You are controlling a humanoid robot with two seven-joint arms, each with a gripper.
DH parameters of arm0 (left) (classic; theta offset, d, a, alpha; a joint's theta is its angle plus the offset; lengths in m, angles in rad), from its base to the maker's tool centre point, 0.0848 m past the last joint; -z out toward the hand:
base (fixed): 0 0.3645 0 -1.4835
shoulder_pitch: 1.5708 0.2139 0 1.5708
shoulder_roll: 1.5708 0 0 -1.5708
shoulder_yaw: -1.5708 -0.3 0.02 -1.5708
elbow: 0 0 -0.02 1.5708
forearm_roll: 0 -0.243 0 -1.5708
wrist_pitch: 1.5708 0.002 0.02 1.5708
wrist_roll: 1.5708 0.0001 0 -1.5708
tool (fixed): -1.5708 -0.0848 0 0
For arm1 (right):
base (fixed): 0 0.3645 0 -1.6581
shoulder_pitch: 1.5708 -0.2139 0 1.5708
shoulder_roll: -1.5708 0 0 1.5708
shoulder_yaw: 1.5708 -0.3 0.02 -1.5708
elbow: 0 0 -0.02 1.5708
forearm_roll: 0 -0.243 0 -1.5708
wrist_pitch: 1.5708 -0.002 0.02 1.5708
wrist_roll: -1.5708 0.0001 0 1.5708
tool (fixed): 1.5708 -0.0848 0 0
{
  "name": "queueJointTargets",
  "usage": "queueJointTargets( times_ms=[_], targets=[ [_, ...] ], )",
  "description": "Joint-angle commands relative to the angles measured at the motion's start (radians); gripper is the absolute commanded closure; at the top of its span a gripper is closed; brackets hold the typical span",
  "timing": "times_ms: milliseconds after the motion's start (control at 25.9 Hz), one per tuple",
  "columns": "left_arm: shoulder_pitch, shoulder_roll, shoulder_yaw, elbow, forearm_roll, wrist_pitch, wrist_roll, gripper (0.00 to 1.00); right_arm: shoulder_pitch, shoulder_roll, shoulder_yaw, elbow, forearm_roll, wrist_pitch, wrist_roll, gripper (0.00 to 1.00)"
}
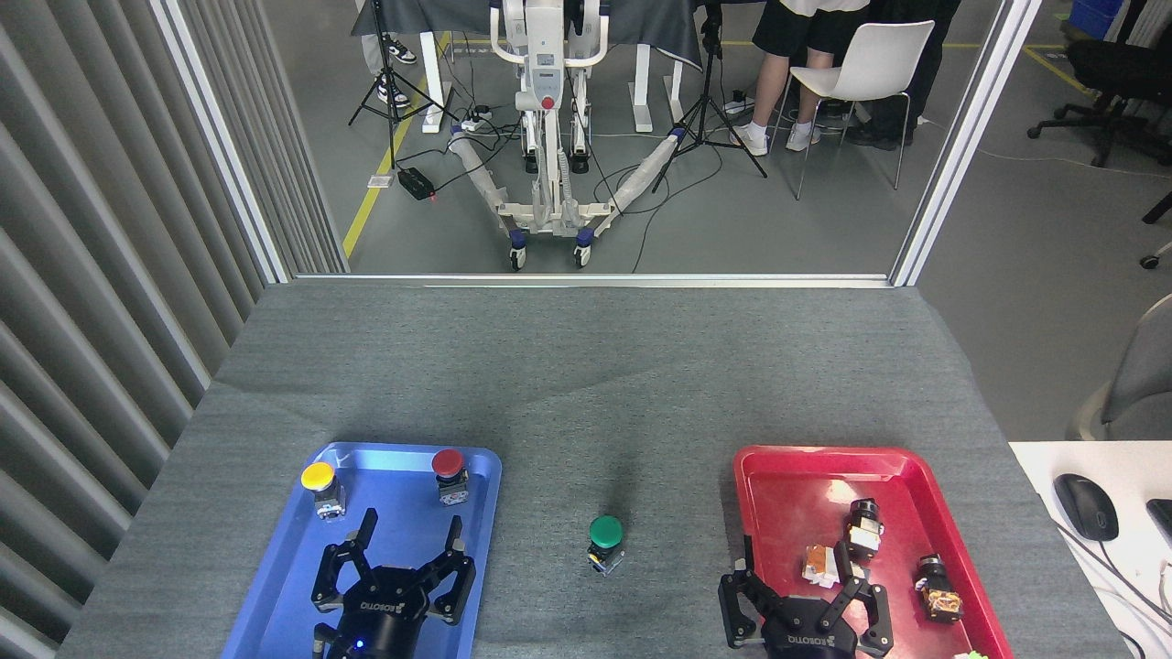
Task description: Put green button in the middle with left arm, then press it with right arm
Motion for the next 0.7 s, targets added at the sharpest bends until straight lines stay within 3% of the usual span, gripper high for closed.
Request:
queueJointTargets(
  times_ms=[0,155,386,657],
  targets=[
    [0.021,0.059,0.019,0.009,0.046,0.005,0.009,0.01,-0.031,0.015,0.044,0.020,0.002,0.001,0.031,0.02],
    [0.020,0.065,0.020,0.027,0.056,-0.046,-0.001,0.01,-0.075,0.029,0.103,0.062,0.009,0.012,0.033,0.17],
    [0.012,0.067,0.022,0.030,0.114,-0.049,-0.004,0.01,-0.149,0.050,0.166,0.149,0.045,0.015,0.035,0.66],
    [0.014,0.065,0.040,0.030,0.142,-0.049,-0.005,0.01,-0.204,0.059,0.240,0.238,0.046,0.036,0.035,0.89]
  ],
)
